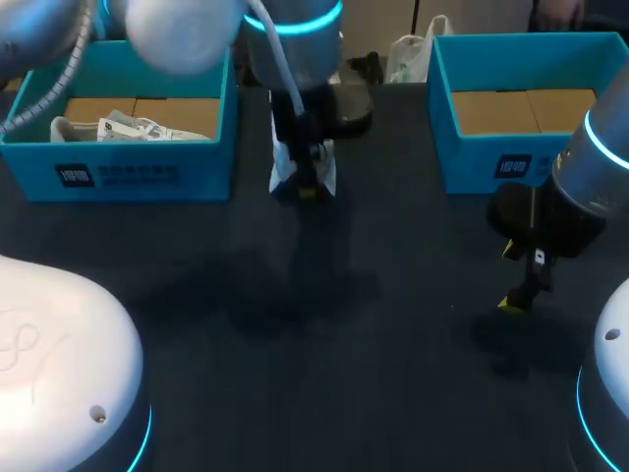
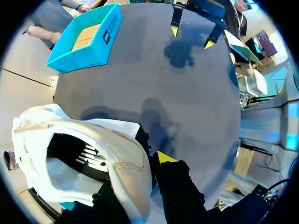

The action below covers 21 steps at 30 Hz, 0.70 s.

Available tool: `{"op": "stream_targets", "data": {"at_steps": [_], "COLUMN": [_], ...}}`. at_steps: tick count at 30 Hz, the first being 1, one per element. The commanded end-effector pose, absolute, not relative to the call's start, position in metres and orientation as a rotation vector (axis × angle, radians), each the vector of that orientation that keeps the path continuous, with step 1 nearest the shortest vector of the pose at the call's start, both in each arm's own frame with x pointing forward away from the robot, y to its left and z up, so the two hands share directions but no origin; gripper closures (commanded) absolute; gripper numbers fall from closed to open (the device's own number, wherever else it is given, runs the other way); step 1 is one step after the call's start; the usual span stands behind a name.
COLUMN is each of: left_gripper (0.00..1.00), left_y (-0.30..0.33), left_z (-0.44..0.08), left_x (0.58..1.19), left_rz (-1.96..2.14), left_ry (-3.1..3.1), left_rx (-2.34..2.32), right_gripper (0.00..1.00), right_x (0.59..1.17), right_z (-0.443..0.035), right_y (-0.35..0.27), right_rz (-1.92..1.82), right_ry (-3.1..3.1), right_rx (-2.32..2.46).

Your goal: Take the shoe out of the shoebox, open the shoe tongue, remove and reinsert the insole, then place the shoe into the shoebox

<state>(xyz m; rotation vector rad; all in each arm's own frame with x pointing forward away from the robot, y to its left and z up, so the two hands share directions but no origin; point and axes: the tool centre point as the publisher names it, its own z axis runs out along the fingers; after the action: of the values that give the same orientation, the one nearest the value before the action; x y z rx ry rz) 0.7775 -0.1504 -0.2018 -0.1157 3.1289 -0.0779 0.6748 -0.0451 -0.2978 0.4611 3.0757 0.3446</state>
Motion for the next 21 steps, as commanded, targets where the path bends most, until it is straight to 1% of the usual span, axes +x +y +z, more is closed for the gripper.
{"op": "stream_targets", "data": {"at_steps": [1,10,15,21], "left_gripper": [1.00,1.00,1.00,1.00], "left_y": [-0.143,-0.143,-0.101,-0.056], "left_z": [-0.195,-0.195,-0.170,-0.154], "left_x": [0.775,0.775,0.825,0.881], "left_rz": [-0.098,-0.098,-0.117,-0.116], "left_ry": [3.123,3.123,3.155,3.185], "left_rx": [-0.114,-0.114,-0.112,-0.174], "right_gripper": [0.00,0.00,0.00,0.00], "right_x": [0.674,0.674,0.674,0.674], "right_z": [-0.298,-0.298,-0.298,-0.298], "right_y": [-0.045,-0.045,-0.045,-0.045], "right_rz": [0.342,0.342,0.342,0.342], "right_ry": [3.074,3.074,3.074,3.074], "right_rx": [0.461,0.461,0.461,0.461]}}
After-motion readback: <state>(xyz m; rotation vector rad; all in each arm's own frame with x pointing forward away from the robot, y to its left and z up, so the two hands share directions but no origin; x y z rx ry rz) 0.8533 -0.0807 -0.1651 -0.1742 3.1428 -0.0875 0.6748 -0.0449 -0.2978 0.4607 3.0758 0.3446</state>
